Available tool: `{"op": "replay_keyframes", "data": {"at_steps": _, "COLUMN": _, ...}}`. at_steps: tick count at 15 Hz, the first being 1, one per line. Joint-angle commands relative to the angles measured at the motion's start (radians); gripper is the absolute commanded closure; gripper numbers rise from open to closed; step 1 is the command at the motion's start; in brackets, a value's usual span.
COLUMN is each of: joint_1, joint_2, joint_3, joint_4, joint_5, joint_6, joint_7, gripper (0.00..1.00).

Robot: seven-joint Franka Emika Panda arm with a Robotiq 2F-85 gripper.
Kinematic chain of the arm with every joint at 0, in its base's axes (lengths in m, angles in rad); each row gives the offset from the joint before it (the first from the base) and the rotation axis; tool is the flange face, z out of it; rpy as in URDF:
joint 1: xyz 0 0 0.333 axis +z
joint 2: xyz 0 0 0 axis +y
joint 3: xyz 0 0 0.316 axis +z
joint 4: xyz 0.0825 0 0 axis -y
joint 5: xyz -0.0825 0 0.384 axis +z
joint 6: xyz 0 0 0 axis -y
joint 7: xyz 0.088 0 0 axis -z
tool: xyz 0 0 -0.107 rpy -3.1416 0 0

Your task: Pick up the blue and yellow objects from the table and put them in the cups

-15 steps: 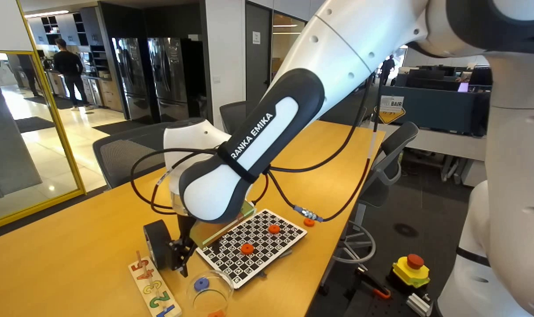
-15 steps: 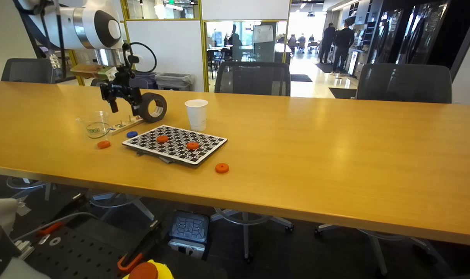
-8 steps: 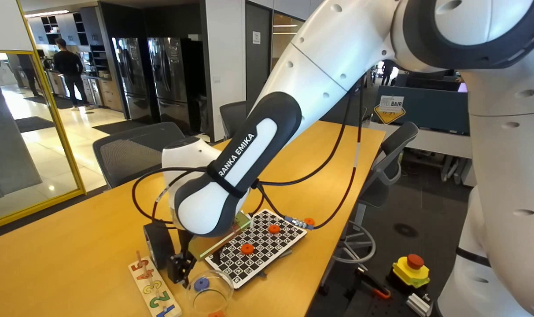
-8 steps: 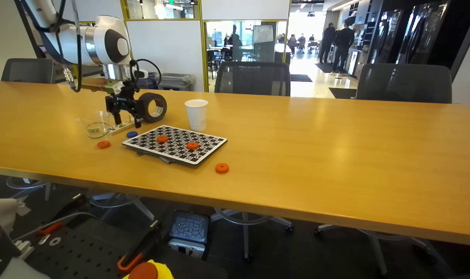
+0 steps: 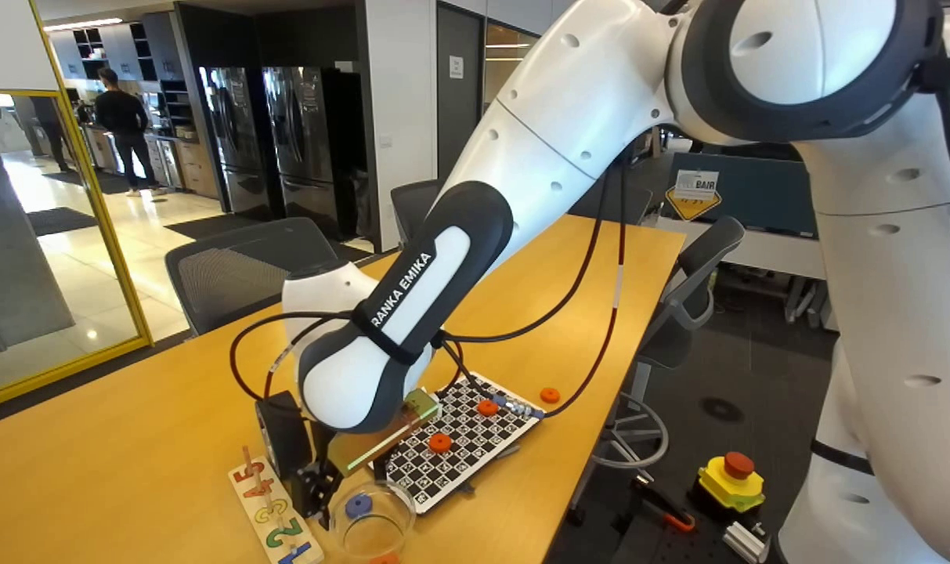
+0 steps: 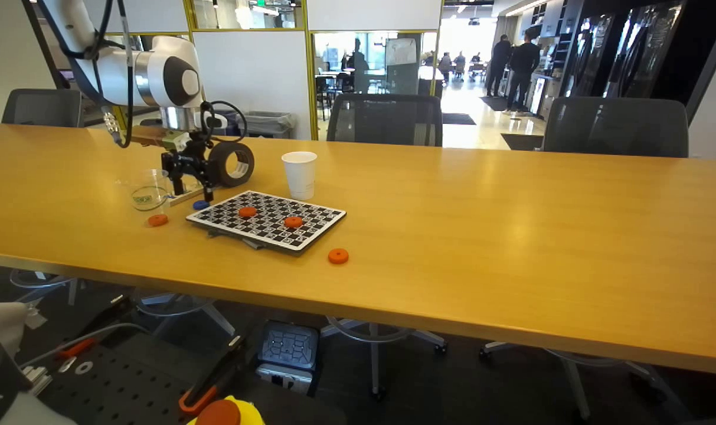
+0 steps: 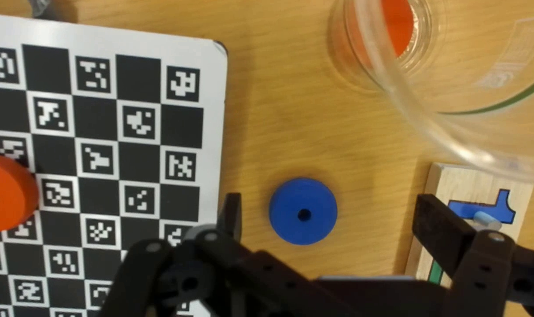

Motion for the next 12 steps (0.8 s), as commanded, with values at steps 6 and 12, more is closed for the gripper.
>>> {"op": "replay_keyframes", "data": {"at_steps": 6, "joint_1": 0.02, "joint_2": 0.044, "joint_3": -0.024, "joint_4": 0.057, "joint_5": 0.037, "joint_6": -0.008, "joint_7": -0.037, "gripper": 0.0}}
{"op": "replay_keyframes", "data": {"at_steps": 12, "joint_1": 0.016, "joint_2": 0.056, "joint_3": -0.033, "joint_4": 0.064, "joint_5": 0.041, "joint_6": -0.006, "joint_7": -0.042, "gripper": 0.0}}
